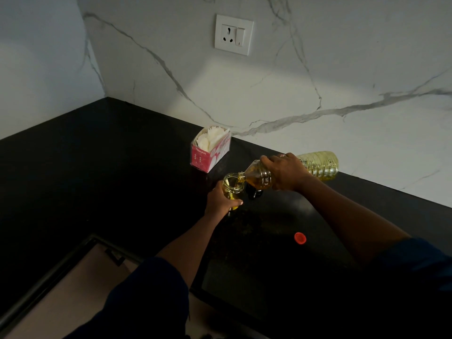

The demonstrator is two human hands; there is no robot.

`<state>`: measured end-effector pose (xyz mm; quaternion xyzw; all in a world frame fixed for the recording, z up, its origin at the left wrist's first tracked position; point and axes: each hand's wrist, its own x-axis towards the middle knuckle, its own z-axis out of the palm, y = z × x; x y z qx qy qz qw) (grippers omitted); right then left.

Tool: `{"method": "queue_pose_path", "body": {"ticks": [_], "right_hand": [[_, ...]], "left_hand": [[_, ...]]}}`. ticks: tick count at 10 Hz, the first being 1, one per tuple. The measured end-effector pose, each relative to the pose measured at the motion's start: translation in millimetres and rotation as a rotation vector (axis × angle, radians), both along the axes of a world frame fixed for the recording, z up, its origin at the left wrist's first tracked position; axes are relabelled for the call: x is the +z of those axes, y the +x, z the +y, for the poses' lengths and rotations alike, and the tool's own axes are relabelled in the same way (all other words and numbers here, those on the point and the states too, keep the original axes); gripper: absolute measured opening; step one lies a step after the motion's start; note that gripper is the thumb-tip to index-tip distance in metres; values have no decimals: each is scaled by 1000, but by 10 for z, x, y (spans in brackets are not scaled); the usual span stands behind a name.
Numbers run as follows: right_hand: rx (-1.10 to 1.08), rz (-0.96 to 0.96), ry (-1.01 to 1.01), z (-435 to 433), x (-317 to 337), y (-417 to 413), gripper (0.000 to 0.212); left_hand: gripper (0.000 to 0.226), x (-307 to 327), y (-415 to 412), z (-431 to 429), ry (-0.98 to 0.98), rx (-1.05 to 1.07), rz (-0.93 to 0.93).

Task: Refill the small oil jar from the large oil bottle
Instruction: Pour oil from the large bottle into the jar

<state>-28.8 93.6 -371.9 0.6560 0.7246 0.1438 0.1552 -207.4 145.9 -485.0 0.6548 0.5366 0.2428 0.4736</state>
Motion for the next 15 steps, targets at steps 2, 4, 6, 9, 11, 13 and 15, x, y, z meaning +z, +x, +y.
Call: {"method": "queue_pose_path", "body": {"ticks": [2,4,6,9,11,13,15], "right_hand": [[1,5,-1,-1,-6,3,93],[2,0,5,-4,-9,3,91],[-3,-4,2,-1,-8,-2,92],[-3,0,4,-1,-7,-1,93],[-8,0,0,0,-14,4,93],[-9,-4,-2,0,-4,-8,92],[-5,3,2,2,-7,-6,91]], "left_hand": [[78,-7,-3,7,2,-2,-2],[79,-24,-6,10,3,0,-7],[79,-18,-2,11,-4,1,-2],[79,-8,-1,8,-6,0,0],[79,-1,-6,5,-8,-2,-3],[77,9,-11,-3,-4,-7,-4],[75,27,-11,-15,-5,-7,-7]]}}
